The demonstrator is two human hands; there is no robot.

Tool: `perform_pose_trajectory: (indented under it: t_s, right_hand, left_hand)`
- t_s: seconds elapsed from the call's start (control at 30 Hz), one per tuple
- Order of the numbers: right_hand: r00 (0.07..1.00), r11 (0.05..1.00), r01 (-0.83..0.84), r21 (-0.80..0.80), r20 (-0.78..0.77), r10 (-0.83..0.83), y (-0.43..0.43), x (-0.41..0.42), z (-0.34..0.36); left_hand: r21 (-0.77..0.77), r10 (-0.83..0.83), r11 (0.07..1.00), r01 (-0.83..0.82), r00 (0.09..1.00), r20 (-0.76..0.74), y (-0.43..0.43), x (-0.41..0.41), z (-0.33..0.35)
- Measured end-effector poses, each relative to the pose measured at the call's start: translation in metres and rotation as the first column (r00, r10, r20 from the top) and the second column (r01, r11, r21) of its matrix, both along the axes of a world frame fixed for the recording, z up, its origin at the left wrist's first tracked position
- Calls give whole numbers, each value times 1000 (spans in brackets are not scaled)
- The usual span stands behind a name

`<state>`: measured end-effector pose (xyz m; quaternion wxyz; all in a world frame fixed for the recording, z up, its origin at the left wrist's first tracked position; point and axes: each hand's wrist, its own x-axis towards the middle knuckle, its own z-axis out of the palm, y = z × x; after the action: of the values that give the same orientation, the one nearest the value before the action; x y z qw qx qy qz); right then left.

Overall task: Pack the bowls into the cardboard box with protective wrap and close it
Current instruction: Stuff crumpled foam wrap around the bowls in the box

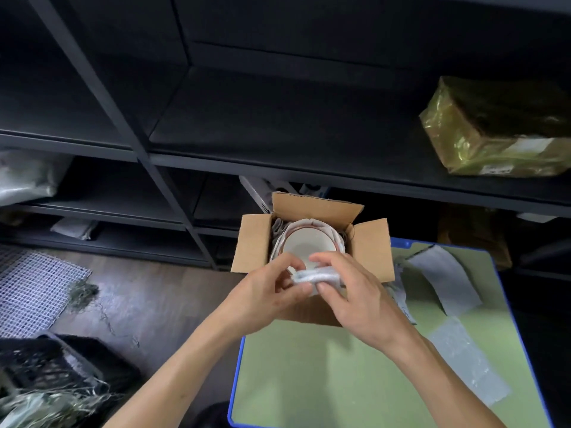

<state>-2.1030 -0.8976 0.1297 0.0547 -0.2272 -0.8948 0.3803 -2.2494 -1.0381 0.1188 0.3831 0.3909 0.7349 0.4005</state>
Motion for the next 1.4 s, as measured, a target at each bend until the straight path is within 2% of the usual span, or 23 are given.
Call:
perform_pose_trajectory:
  t_s: [0.17, 0.3, 0.37, 0.47, 0.53, 0.67, 0.8, 0.9, 0.97, 1.03, 1.13, 1.2, 1.3, 1.4]
  right_hand:
    - [992, 997, -22, 71, 129, 13, -12, -18, 2]
    - [992, 990, 85, 113, 86, -95, -18, -27, -6]
    - [984, 979, 153, 136, 75, -164, -19, -28, -14]
    - [961, 962, 254, 100, 85, -263, -19, -23, -29]
    - [952, 953, 294, 73, 69, -299, -20, -19, -40]
    - [936, 933, 352, 69, -17, -352, -26, -16, -57]
    - [915, 912, 402, 86, -76, -396, -30, -18, -64]
    - [914, 911, 403, 85, -86, -396, -31, -18, -63]
    - [913, 911, 404, 80, -95, -396, -32, -17, -62]
    - [910, 910, 410, 65, -89, -404, -33, -15, -61]
    - [916, 916, 401, 13, -32, -401, -34, -13, -56]
    - [931, 931, 365, 10, 10, -366, -33, -12, -49]
    - [955, 952, 295, 80, -38, -293, -31, -18, -35]
    - [970, 957, 241, 162, -49, -237, -34, -35, -23]
  left_hand:
    - [25, -9, 1000, 13, 993, -120, -3, -21, -8]
    - [14, -74, 997, 78, 978, -195, -4, -36, -15]
    - [16, -82, 996, 92, 949, -305, -4, -46, -22]
    - [6, -87, 995, 101, 878, -471, -4, -65, -33]
    - [-27, -167, 983, 180, 835, -525, -2, -74, -37]
    - [-156, -354, 931, 330, 712, -607, 13, -85, -37]
    - [-316, -527, 847, 428, 591, -611, 32, -90, -30]
    - [-381, -573, 807, 450, 447, -686, 42, -85, -26]
    - [-378, -562, 811, 446, 415, -716, 47, -83, -27]
    - [-322, -508, 843, 430, 442, -739, 50, -86, -34]
    - [-213, -408, 901, 377, 578, -707, 49, -92, -45]
    - [-195, -404, 906, 377, 627, -666, 48, -93, -48]
    - [-193, -404, 911, 365, 689, -602, 49, -93, -51]
    - [-160, -356, 934, 320, 795, -491, 48, -97, -55]
